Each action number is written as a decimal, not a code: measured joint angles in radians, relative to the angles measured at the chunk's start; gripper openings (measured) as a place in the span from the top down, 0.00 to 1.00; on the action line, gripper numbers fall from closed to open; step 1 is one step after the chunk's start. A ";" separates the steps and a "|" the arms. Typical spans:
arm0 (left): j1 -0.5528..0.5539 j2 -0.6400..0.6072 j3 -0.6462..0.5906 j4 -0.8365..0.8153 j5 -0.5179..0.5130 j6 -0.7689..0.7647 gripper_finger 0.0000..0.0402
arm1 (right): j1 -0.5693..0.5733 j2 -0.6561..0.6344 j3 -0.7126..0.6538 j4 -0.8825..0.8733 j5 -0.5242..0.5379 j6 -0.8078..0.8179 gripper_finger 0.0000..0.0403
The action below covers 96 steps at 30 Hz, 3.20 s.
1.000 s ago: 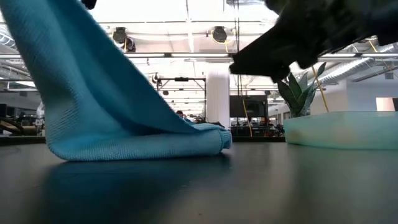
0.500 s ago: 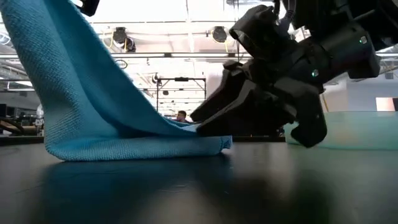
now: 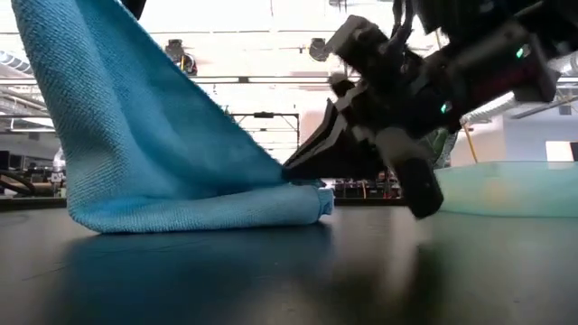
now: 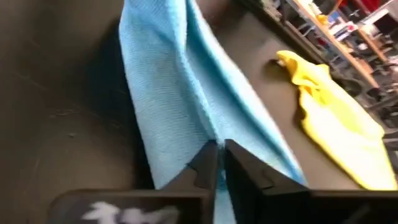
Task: Fold microfiber towels
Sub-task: Fold the blue microfiber cloth
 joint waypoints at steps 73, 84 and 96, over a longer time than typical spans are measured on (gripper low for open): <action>0.349 0.058 0.312 -0.210 -0.324 0.036 0.97 | 0.241 -0.176 -0.060 -0.252 -0.315 0.600 1.00; 0.093 0.062 0.088 -0.110 -0.256 -0.029 0.96 | 0.225 -0.243 -0.115 -0.310 -0.321 0.675 0.81; 0.031 0.060 -0.075 0.140 -0.252 -0.076 0.93 | -0.048 -0.423 -0.113 -0.325 -0.298 0.589 0.52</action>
